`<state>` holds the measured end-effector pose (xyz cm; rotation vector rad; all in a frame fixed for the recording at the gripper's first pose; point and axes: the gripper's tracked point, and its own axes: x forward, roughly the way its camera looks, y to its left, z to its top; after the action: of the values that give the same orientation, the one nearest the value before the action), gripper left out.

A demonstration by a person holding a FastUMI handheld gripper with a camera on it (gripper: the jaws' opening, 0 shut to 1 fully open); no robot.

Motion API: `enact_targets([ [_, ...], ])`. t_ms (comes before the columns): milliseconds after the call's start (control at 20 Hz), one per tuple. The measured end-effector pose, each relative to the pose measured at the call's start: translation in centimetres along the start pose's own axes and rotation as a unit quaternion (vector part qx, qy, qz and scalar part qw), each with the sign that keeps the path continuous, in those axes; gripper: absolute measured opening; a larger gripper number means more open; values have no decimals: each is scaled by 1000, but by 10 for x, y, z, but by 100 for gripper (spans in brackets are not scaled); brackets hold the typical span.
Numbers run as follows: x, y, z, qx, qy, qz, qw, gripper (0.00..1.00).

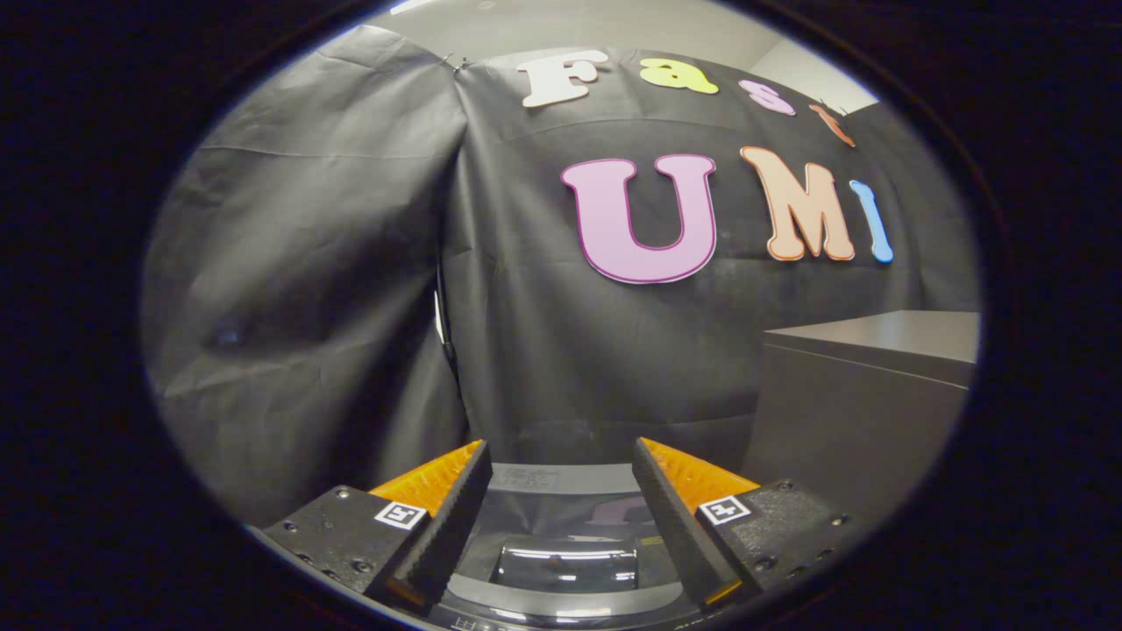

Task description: Put the clothes into the washing machine and then close the washing machine lid.

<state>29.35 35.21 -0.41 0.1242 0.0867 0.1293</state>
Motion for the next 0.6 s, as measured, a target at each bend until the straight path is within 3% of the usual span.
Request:
enact_targets([
  [600, -103, -11, 30, -15, 4, -19, 1000, 97],
])
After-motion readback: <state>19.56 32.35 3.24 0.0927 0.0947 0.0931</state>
